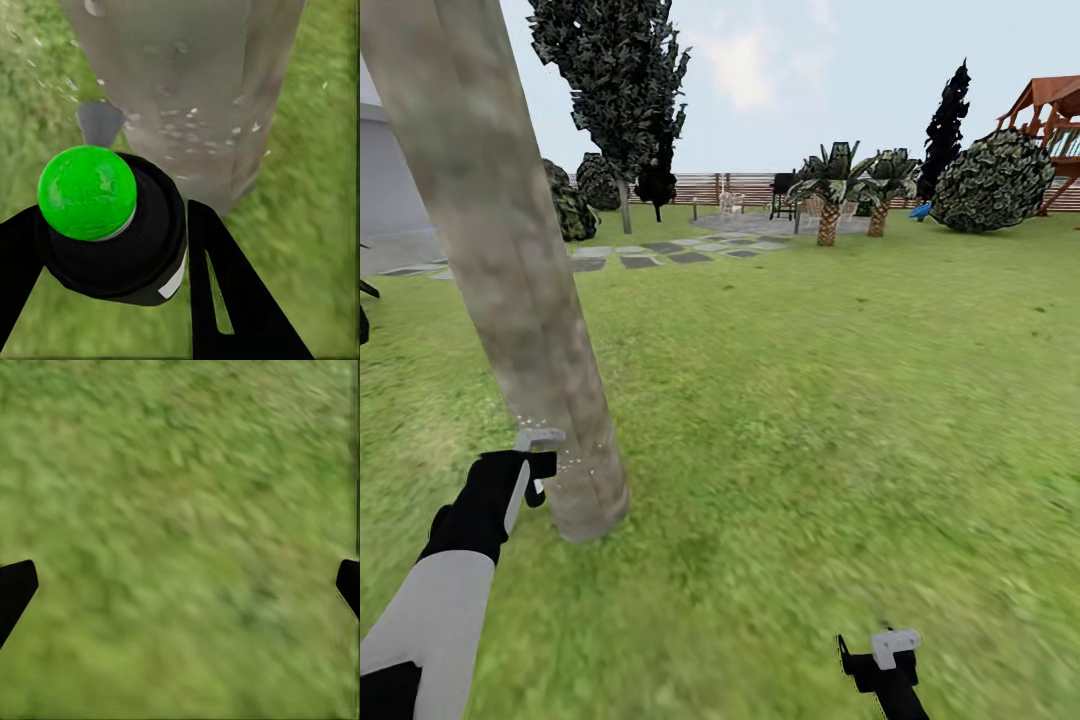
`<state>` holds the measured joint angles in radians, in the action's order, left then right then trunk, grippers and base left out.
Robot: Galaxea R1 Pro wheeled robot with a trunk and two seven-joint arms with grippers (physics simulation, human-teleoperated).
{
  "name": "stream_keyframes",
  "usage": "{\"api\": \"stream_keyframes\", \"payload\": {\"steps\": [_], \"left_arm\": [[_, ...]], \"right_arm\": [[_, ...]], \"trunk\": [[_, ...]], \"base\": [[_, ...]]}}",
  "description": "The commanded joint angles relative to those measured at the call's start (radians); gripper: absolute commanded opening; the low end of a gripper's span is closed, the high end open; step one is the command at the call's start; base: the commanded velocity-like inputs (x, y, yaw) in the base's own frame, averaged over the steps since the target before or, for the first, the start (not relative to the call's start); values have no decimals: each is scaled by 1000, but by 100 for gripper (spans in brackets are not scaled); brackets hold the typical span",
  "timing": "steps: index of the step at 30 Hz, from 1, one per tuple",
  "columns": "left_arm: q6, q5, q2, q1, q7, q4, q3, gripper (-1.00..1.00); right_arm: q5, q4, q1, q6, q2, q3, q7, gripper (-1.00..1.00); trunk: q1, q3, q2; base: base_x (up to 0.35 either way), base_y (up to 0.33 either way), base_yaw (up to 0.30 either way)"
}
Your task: In the garden, pick up the pesticide atomizer on the floor and spray pesticide onto both trees until each tree trunk is fully covered.
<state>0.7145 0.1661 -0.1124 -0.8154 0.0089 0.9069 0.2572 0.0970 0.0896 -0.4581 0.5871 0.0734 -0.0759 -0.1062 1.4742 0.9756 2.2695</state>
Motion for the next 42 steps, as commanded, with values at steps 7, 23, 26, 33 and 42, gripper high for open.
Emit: {"api": "stream_keyframes", "payload": {"steps": [7, 23, 26, 33, 42], "left_arm": [[5, 6, -1, -1, -1, 1, 0, -100], [5, 6, -6, -1, 2, 0, 7, -100], [5, 6, -6, -1, 2, 0, 8, -100], [4, 9, -6, 1, 6, -6, 4, -100], [3, 10, -14, 1, 8, -15, 10, -100]], "right_arm": [[9, -1, -1, -1, 0, -7, -10, 100], [9, -1, -1, -1, 0, -7, -10, 100], [9, -1, -1, -1, 0, -7, -10, 100], [9, -1, -1, 0, 0, -7, -10, 100], [9, -1, -1, 0, 1, -7, -10, 100]], "trunk": [[0, 1, 0], [0, 1, 0], [0, 1, 0], [0, 1, 0], [0, 1, 0]], "base": [[0, -275, 0], [152, -248, 131], [233, -201, 276], [87, -250, 122], [13, -275, 1]]}}
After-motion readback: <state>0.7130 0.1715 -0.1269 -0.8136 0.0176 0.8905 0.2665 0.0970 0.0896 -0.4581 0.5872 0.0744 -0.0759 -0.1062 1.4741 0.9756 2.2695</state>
